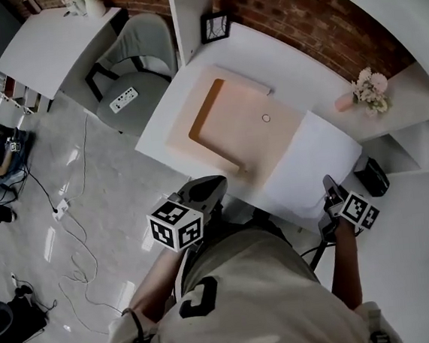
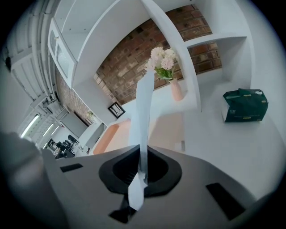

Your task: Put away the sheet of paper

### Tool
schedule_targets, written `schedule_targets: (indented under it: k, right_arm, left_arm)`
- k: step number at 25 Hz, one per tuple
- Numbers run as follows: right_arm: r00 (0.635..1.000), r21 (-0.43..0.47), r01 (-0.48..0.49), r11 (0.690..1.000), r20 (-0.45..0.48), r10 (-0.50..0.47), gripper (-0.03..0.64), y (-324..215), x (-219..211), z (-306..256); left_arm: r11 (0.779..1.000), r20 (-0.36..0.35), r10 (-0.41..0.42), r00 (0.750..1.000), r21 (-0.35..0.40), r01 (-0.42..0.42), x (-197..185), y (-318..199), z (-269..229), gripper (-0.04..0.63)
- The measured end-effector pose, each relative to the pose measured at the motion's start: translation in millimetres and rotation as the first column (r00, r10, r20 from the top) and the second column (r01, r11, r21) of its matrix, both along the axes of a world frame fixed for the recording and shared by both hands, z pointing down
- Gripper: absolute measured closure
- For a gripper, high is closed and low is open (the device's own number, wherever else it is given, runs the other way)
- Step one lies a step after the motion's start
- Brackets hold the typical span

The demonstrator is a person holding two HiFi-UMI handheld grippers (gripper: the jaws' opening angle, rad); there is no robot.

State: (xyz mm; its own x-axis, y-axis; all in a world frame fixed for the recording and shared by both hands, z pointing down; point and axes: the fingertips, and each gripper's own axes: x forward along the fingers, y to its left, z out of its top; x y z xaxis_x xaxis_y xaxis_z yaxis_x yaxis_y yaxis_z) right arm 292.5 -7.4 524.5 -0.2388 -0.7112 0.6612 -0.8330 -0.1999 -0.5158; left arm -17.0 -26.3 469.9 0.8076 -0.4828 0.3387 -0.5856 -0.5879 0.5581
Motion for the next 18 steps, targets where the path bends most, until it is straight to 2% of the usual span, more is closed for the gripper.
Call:
schedule_targets:
  k: [5,10,18]
  right_arm:
    - [1.000,-0.022,0.012,1.000,0.013,-0.011,0.589,-9.2,15.0,17.5]
    - [0.998,-0.062,0.016,0.998,0.067,-0.012,0.589,-15.6,21.7,37.4]
    - [0.988,-0.104,0.003,0.995,0.153,0.013,0.589,-22.0,21.4,65.7]
  left_arm:
    - [1.000,-0.002,0.015,1.000,0.025,-0.015,25.4,1.2,-14.1,0.575]
    - [1.000,0.011,0.000,1.000,0.021,0.000,39.5,0.3,-16.0,0.575]
    - [0.999,0.038,-0.036,0.999,0.021,0.035,38.5,3.5,-15.3,0.576]
